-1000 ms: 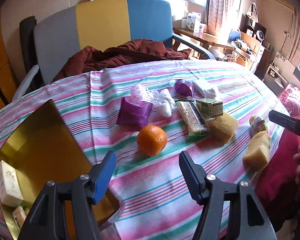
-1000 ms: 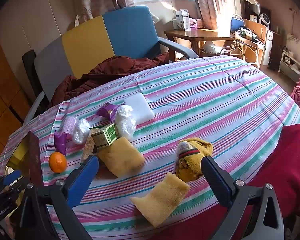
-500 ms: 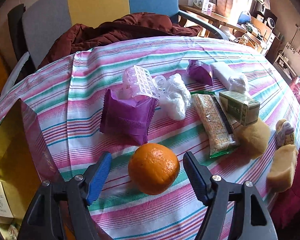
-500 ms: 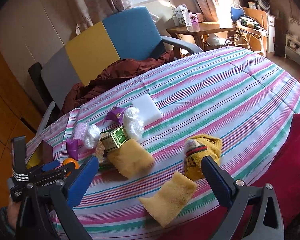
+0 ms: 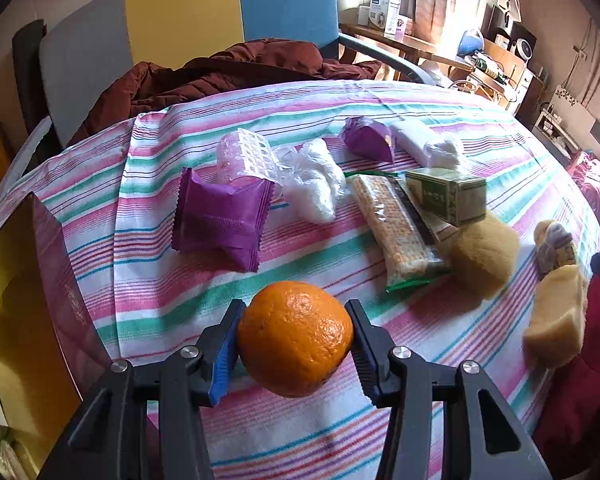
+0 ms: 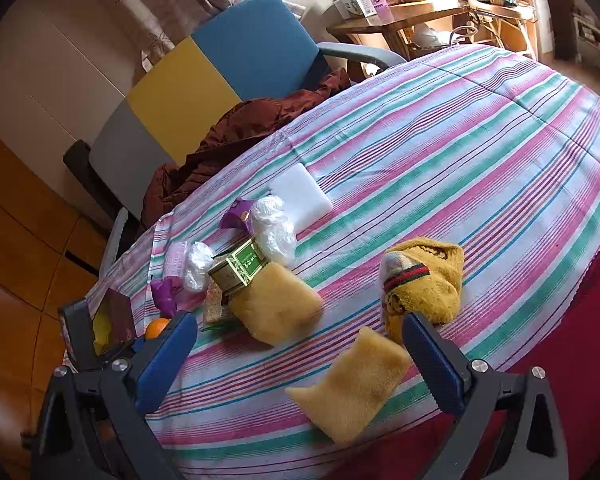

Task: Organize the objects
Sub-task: 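Grasp the orange with the left tool while the right tool grasps a yellow sponge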

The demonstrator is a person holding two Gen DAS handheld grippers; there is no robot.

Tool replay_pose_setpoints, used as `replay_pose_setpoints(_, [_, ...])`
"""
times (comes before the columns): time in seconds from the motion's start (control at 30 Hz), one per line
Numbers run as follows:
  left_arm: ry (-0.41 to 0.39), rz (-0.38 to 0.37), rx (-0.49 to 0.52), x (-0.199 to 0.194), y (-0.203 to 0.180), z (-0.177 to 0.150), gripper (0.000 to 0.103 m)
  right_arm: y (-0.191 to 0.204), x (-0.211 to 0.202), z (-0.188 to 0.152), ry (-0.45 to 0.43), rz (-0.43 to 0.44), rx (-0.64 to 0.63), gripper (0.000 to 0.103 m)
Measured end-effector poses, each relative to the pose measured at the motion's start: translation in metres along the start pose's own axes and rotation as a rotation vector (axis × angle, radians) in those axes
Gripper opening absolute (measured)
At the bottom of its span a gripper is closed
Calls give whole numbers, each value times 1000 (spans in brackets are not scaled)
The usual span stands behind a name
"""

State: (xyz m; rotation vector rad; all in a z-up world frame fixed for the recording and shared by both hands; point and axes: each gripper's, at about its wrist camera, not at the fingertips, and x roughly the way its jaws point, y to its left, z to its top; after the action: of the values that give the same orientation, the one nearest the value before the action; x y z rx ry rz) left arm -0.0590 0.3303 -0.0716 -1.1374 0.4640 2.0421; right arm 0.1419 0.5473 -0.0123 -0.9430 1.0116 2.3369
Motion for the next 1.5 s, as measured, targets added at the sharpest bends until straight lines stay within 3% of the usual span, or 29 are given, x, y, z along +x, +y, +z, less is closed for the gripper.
replay_pose_setpoints(0.27, [-66, -102, 7, -48, -8, -26, 51, 16, 25, -5, 161, -180, -111, 103])
replay_pose_setpoints(0.43, [-111, -120, -1, -75, 0, -37, 51, 35, 40, -20, 265, -284, -284, 103])
replay_pose_setpoints(0.6, [-147, -130, -52, -96, 16, -46, 51, 38, 53, -25, 331, -352, -348, 102])
replay_pose_setpoints(0.83, [-171, -112, -137, -116, 43, -68, 51, 45, 54, -31, 305, -493, -443, 62])
replay_pose_setpoints(1.03, [-187, -74, -206, -130, 70, -84, 51, 42, 43, -28, 275, -477, -433, 53])
replay_pose_setpoints(1.27, [-189, -50, -256, -137, 87, -97, 51, 47, 15, -28, 189, -348, -395, 47])
replay_pose_setpoints(1.3, [-191, -46, -259, -138, 89, -99, 51, 52, 11, -29, 172, -324, -392, 16])
replay_pose_setpoints(1.33, [-189, -41, -265, -138, 90, -100, 51, 57, 4, -31, 145, -305, -380, 13])
replay_pose_setpoints(1.5, [-193, -38, -279, -140, 95, -102, 51, 74, 4, -32, 132, -294, -408, 17])
